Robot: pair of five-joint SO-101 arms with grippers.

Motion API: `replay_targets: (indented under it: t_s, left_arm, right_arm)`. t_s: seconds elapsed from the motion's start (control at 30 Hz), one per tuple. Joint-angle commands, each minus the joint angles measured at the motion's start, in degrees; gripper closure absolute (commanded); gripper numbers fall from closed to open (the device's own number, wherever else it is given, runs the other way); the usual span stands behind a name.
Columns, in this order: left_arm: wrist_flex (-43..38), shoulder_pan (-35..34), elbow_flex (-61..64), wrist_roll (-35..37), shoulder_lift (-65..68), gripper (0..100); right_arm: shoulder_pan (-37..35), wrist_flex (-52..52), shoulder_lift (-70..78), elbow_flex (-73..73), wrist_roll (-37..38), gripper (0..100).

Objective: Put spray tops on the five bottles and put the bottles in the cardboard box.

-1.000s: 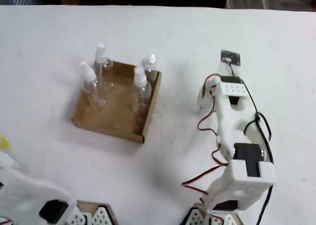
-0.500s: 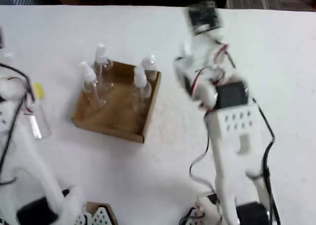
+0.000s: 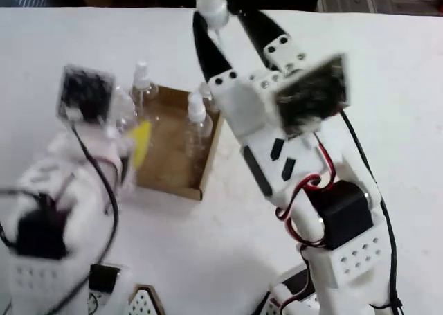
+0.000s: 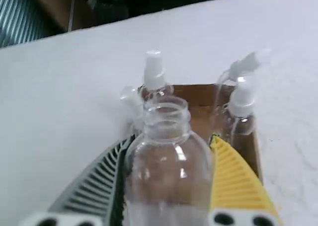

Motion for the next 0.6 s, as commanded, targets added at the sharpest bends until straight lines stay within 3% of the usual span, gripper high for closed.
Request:
replay_targets:
  t_s: [0.0,0.13,0.37,0.57]
  left_arm:
    - [-5.8,7.3,7.6,-0.6,-12.8,98]
    - [-8.5,11.0,15.7,-0.6,-25.2,98]
    - [-10.3,11.8,25.5,-0.6,-40.9,98]
    - [-9.9,11.7,26.2,-0.6,-41.5,98]
  right_arm:
    - [-0.3,-4.6,-1.2,-2.5,-7.1,98.2]
    - [-0.8,-5.3,-1.3,-2.7,-7.9,98.2]
    - [-1.0,0.3,-0.7,-7.5,-19.0,98.2]
    - [-8.2,3.0,-0.8,-6.3,-19.5,98.2]
